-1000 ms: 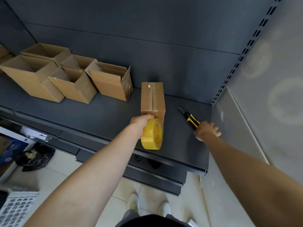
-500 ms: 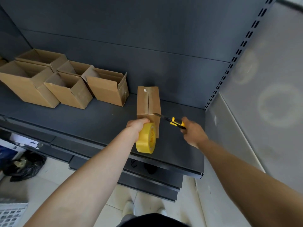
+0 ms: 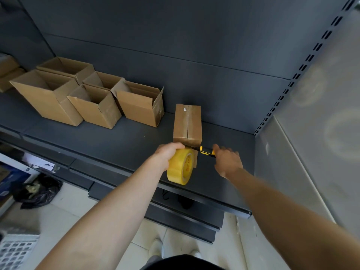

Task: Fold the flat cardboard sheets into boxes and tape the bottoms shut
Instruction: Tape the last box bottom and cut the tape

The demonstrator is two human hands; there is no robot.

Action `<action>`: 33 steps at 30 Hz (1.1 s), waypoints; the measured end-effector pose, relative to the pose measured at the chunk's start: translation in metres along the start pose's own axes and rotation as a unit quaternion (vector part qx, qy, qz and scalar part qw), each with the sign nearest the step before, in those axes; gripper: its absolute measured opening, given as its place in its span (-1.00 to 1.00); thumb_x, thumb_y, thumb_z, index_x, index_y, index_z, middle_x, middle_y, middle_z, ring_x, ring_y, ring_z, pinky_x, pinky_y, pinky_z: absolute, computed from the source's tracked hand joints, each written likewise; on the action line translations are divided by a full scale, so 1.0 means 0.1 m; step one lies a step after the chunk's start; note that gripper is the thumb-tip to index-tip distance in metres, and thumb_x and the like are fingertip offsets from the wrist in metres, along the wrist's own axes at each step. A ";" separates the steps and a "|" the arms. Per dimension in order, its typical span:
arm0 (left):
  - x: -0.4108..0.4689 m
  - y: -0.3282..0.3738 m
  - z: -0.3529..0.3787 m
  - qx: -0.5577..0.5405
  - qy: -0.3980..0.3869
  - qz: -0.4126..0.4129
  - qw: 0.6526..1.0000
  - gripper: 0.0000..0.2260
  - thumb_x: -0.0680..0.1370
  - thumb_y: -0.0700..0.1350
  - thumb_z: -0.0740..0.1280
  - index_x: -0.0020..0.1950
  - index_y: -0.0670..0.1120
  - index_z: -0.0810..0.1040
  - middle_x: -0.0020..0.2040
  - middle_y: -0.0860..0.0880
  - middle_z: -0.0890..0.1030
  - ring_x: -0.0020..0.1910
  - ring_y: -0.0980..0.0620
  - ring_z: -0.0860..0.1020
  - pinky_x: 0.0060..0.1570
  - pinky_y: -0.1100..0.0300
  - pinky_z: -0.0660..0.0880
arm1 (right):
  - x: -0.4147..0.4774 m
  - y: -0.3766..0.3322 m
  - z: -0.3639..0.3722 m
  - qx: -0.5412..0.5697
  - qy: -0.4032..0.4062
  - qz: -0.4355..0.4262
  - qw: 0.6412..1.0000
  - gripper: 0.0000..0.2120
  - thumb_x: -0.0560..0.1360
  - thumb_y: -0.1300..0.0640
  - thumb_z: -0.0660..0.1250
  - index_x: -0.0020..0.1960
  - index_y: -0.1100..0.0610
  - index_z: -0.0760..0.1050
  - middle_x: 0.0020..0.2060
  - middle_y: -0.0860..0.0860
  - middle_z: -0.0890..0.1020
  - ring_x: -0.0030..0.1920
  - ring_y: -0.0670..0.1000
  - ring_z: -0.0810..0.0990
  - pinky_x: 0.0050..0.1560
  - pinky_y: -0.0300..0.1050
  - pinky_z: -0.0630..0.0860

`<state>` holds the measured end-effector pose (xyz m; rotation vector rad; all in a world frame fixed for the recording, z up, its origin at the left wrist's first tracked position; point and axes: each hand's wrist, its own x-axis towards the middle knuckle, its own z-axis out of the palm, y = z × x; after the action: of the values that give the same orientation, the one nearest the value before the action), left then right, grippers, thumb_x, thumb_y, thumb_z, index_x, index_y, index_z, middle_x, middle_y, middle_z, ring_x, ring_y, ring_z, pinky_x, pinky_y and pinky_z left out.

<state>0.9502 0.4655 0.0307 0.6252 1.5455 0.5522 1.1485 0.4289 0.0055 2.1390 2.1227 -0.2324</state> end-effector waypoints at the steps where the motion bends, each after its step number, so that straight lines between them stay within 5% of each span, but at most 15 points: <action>1: 0.01 0.00 0.00 0.001 0.002 -0.001 1.000 -0.70 0.36 -0.04 0.51 0.00 -0.09 0.55 -0.09 -0.15 0.63 -0.12 -0.14 0.61 -0.12 0.00 0.57 | 0.02 -0.04 0.00 -0.008 0.002 -0.001 1.000 -0.65 0.46 0.32 0.23 0.21 0.12 0.29 0.03 0.09 0.54 0.09 0.15 0.48 0.09 0.04 0.40; 5: 0.04 0.02 -0.06 0.033 0.008 -0.002 0.999 -0.67 0.35 -0.01 0.51 0.02 -0.11 0.55 -0.10 -0.16 0.62 -0.14 -0.14 0.60 -0.21 0.07 0.54 | 0.07 -0.09 0.02 -0.044 -0.005 0.013 0.999 -0.55 0.42 0.37 0.29 0.24 0.09 0.29 0.08 0.08 0.53 0.12 0.14 0.47 0.11 0.05 0.38; 11: 0.02 0.07 -0.23 0.103 -0.045 -0.018 0.993 -0.68 0.38 -0.02 0.48 0.08 -0.11 0.60 0.02 -0.19 0.62 0.00 -0.19 0.60 0.04 -0.06 0.55 | -0.03 0.07 0.20 -0.055 -0.069 0.057 0.995 -0.56 0.48 0.27 0.23 0.33 0.12 0.28 0.22 0.11 0.44 0.24 0.17 0.37 0.18 0.12 0.35; 16: -0.04 0.06 -0.23 0.134 -0.139 -0.051 0.980 -0.74 0.46 -0.08 0.37 0.12 -0.11 0.62 0.02 -0.17 0.62 -0.05 -0.15 0.59 0.01 -0.01 0.54 | -0.02 0.21 0.14 -0.040 -0.178 0.190 0.965 -0.63 0.47 0.14 0.24 0.27 0.11 0.41 0.21 0.14 0.44 0.25 0.17 0.31 0.21 0.13 0.29; 19: -0.07 0.07 -0.12 0.144 -0.164 -0.044 0.975 -0.77 0.49 -0.08 0.37 0.12 -0.11 0.59 -0.02 -0.14 0.61 -0.12 -0.09 0.58 -0.06 0.06 0.54 | -0.04 0.32 0.14 0.014 -0.215 0.280 0.936 -0.53 0.47 0.09 0.28 0.35 0.14 0.32 0.24 0.14 0.45 0.30 0.18 0.31 0.24 0.13 0.28; 22: -0.13 0.07 0.04 0.172 -0.166 -0.007 0.971 -0.80 0.52 -0.06 0.37 0.11 -0.09 0.57 -0.06 -0.10 0.60 -0.15 -0.04 0.57 -0.09 0.09 0.53 | -0.07 0.34 0.11 0.100 -0.163 0.332 0.924 -0.47 0.47 0.14 0.29 0.39 0.21 0.23 0.32 0.19 0.37 0.35 0.21 0.30 0.29 0.13 0.29; 27: -0.20 0.06 0.30 0.196 -0.174 0.029 0.964 -0.96 0.56 -0.16 0.32 -0.02 -0.06 0.55 -0.15 -0.05 0.57 -0.22 0.03 0.54 -0.18 0.17 0.51 | -0.08 0.35 0.04 0.119 -0.014 0.254 0.960 -0.62 0.52 0.20 0.23 0.30 0.27 0.30 0.27 0.23 0.38 0.31 0.25 0.34 0.30 0.09 0.31; 29: -0.22 0.06 0.40 0.196 -0.185 0.041 0.962 -0.94 0.56 -0.20 0.30 -0.07 -0.06 0.54 -0.17 -0.04 0.56 -0.22 0.04 0.53 -0.19 0.17 0.50 | -0.07 0.33 -0.06 0.253 -0.036 0.281 0.925 -0.67 0.59 0.04 0.18 0.17 0.30 0.44 0.11 0.24 0.54 0.13 0.24 0.53 0.08 0.02 0.52; 31: -0.25 0.07 0.53 0.196 -0.198 0.060 0.959 -0.91 0.56 -0.23 0.29 -0.10 -0.05 0.53 -0.17 -0.03 0.56 -0.23 0.04 0.53 -0.20 0.17 0.49 | -0.12 0.28 -0.20 0.427 -0.182 0.344 0.816 -0.43 0.59 -0.20 0.07 -0.06 0.30 0.54 -0.18 0.18 0.64 -0.20 0.15 0.65 -0.32 -0.16 0.59; 33: -0.30 0.09 0.65 0.199 -0.216 0.083 0.952 -0.90 0.55 -0.23 0.30 -0.12 -0.05 0.53 -0.18 -0.03 0.57 -0.23 0.04 0.52 -0.25 0.19 0.48 | -0.19 0.28 -0.30 0.500 -0.310 0.354 0.728 -0.26 0.54 -0.36 -0.03 -0.13 0.30 0.53 -0.34 0.14 0.66 -0.40 0.07 0.64 -0.49 -0.28 0.49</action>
<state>1.0164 0.4503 0.0541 1.1144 1.1955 0.2015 1.1768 0.4156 0.0382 2.5181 0.6676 -1.9802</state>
